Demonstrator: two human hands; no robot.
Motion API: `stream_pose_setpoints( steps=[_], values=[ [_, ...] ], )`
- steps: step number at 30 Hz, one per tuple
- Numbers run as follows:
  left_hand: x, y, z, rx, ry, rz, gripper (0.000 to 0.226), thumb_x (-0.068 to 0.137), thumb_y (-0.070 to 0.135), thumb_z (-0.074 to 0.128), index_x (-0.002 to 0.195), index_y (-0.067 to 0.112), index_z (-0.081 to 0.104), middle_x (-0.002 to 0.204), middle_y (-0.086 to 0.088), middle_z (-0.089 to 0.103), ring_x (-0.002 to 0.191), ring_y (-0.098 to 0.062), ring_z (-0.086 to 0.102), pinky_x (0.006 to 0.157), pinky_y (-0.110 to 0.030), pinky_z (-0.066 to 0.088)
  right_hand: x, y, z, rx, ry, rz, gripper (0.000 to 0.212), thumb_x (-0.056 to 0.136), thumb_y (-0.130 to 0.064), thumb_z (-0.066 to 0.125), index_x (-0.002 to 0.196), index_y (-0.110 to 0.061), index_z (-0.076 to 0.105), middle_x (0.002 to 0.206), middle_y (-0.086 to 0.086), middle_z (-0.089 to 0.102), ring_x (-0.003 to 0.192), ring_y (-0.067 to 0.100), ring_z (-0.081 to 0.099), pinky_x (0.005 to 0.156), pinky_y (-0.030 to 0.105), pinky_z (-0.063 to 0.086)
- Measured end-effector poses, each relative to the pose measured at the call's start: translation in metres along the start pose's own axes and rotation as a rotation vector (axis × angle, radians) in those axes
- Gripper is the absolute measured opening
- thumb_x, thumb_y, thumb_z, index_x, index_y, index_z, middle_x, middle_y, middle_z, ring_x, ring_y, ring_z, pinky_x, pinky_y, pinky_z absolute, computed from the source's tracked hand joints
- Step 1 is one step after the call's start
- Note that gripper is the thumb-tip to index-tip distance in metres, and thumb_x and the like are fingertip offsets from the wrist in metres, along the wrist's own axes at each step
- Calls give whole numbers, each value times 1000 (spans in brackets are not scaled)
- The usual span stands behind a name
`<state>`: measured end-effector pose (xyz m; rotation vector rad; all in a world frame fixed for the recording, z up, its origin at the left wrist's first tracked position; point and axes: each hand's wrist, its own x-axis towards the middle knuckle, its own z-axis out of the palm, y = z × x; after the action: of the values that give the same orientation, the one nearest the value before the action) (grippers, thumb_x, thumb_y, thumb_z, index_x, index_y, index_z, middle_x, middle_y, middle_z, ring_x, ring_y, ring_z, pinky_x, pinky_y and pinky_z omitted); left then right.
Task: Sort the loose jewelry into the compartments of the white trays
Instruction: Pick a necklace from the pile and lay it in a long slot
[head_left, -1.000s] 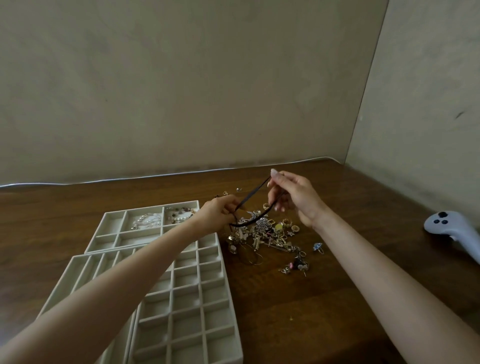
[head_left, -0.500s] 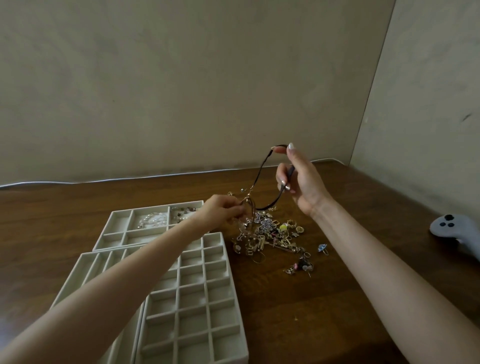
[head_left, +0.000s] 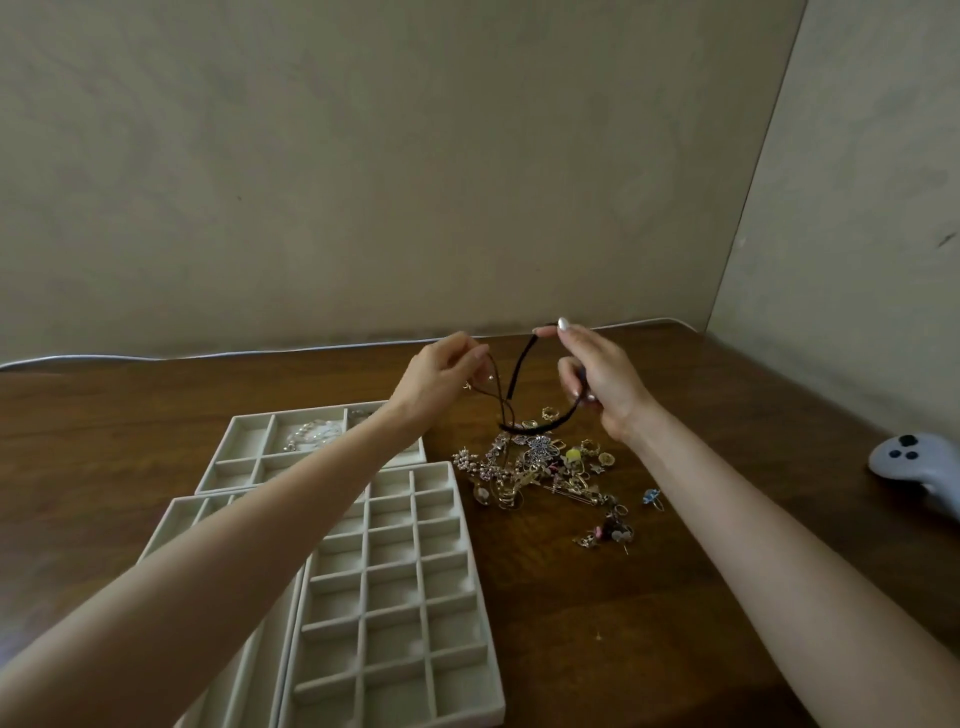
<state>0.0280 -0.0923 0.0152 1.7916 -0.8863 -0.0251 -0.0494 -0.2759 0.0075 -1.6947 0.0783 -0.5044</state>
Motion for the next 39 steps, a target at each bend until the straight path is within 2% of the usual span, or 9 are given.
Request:
stream_pose_setpoints(
  steps=[5, 8, 13, 15, 20, 22, 32, 36, 39],
  values=[
    [0, 18, 4, -423, -77, -79, 19, 99, 18, 41, 92, 5, 52, 86, -10, 71, 70, -19, 66, 62, -28, 55, -8, 4, 10, -299, -142, 228, 26, 97, -33, 49, 110, -16, 64, 65, 3, 58, 50, 11, 49, 44, 20, 37],
    [4, 25, 5, -514, -103, -56, 18, 98, 17, 43, 97, 3, 54, 109, -9, 69, 91, -19, 67, 75, -31, 57, -10, 10, 17, -673, -111, 137, 35, 88, -16, 59, 123, -17, 56, 111, 3, 61, 94, 13, 57, 77, 26, 48],
    [11, 35, 2, -567, -161, -5, 12, 95, 14, 49, 91, 12, 60, 123, -2, 62, 96, -16, 60, 83, -36, 50, -9, -1, 24, -349, -335, -29, 24, 83, -16, 63, 102, -28, 69, 115, -11, 59, 112, 15, 51, 98, 38, 40],
    [11, 39, 0, -556, -168, 2, 9, 94, 17, 51, 94, 15, 60, 121, 1, 64, 99, -18, 58, 82, -35, 47, -3, 2, 26, -384, -255, -78, 16, 81, -26, 69, 97, -29, 71, 110, -12, 64, 113, 16, 53, 101, 40, 41],
    [13, 39, -13, -618, -114, 1, 28, 95, 14, 48, 119, 26, 54, 97, 1, 71, 88, -11, 65, 86, -36, 42, -2, 1, 21, -374, -100, -88, 6, 87, -19, 65, 88, -18, 71, 81, -6, 71, 78, 0, 65, 75, 16, 46],
    [13, 37, -17, -705, -95, -14, 32, 95, 10, 46, 123, 25, 52, 81, 3, 68, 79, -10, 64, 88, -37, 43, -2, 2, 20, -417, -122, -79, 6, 86, -15, 67, 89, -17, 72, 75, 1, 71, 69, 7, 65, 68, 19, 48],
    [9, 11, -36, -716, 79, -115, 25, 95, 16, 49, 117, 11, 59, 42, 7, 39, 34, -5, 32, 42, -18, 38, -2, 23, 9, -411, -132, 21, 11, 84, -22, 69, 86, -13, 73, 80, 4, 73, 77, 19, 70, 79, 24, 52],
    [7, -2, -39, -482, 72, -210, 19, 96, 17, 47, 102, 11, 64, 46, 7, 50, 38, -6, 35, 45, -22, 33, -4, 23, 7, -227, -93, 111, 16, 90, -19, 61, 88, -6, 70, 72, 11, 69, 62, 18, 66, 54, 24, 54],
    [2, -6, -32, -275, -26, -310, 18, 96, 19, 47, 94, 9, 63, 62, 4, 60, 43, -4, 40, 41, -16, 35, -5, 18, 10, -119, -128, 130, 21, 93, -20, 57, 87, -3, 67, 72, 12, 68, 62, 21, 65, 54, 25, 54]
  ],
)
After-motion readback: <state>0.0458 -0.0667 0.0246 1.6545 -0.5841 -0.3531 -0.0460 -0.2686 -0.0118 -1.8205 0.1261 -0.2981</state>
